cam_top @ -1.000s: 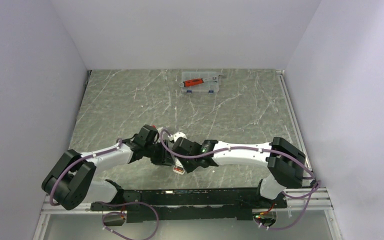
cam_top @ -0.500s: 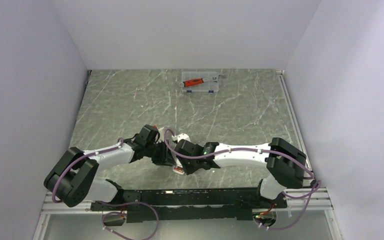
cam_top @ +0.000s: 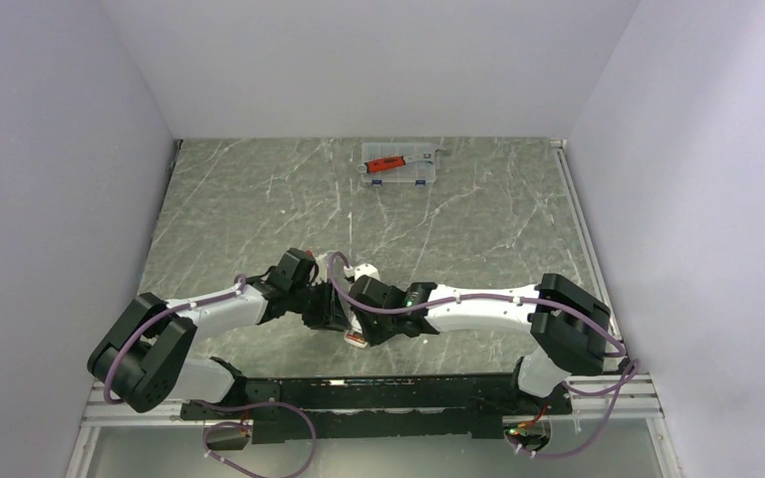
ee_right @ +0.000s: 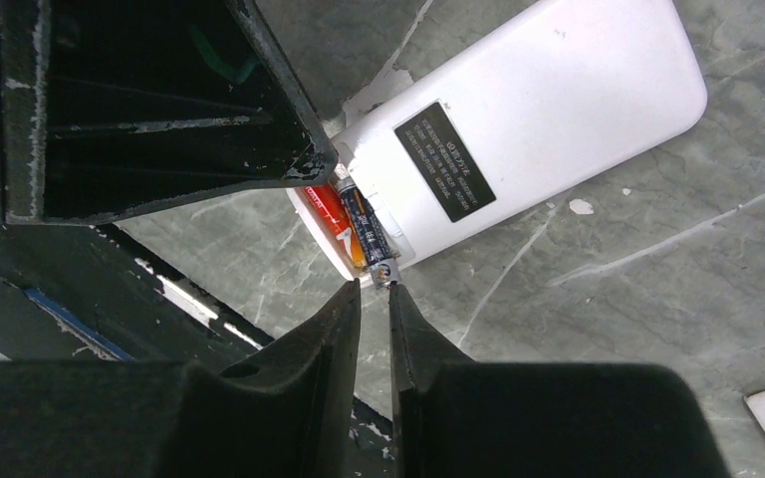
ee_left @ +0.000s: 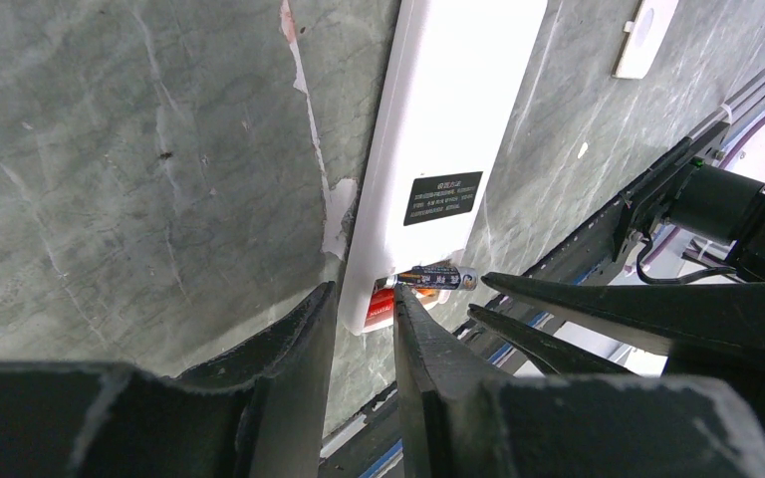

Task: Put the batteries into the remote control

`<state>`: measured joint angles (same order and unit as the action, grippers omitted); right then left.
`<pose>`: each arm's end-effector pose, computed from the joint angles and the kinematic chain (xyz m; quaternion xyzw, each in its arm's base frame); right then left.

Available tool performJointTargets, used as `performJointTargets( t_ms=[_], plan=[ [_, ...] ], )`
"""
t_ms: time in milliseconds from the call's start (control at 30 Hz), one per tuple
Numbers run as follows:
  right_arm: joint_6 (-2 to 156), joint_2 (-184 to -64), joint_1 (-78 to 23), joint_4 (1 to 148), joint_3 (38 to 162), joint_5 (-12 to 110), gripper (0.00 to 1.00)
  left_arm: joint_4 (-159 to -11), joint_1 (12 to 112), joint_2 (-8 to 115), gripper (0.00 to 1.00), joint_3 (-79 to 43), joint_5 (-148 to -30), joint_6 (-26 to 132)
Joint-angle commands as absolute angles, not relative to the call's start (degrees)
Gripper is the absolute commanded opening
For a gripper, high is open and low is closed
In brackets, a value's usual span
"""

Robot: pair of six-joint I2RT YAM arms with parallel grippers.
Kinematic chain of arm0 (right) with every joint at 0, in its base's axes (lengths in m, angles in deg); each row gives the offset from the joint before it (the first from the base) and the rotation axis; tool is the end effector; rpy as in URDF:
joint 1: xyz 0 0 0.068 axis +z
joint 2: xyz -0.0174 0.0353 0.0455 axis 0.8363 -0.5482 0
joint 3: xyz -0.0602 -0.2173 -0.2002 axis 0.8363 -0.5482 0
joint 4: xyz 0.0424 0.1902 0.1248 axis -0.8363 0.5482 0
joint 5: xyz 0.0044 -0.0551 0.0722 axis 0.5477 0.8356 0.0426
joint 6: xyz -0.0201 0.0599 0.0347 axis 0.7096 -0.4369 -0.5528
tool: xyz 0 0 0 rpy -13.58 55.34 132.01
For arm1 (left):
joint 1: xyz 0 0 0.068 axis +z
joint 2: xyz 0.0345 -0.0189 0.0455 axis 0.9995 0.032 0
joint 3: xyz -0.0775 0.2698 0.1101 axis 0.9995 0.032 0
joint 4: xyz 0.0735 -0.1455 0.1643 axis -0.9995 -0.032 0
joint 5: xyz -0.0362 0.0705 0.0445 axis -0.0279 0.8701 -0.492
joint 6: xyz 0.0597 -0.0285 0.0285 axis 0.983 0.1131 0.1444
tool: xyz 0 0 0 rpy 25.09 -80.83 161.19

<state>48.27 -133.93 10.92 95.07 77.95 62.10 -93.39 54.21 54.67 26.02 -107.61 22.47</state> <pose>0.1193 0.2750 0.2120 -0.2540 0.9275 0.1819 0.2055 0.1606 -0.1410 0.1764 0.0093 0.9288 -0.3578 0.0964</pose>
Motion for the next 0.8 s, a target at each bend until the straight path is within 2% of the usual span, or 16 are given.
performJointTargets(
  t_ms=[0,767],
  plan=[
    [47.11,-133.05,10.63,93.22,77.87,61.93,0.18,-91.68,54.07,54.1,0.33,26.07,-108.4,22.35],
    [44.96,-133.33,10.22,91.74,76.31,61.49,0.16,-91.94,54.07,53.77,0.33,26.0,-108.23,22.26]
  ],
)
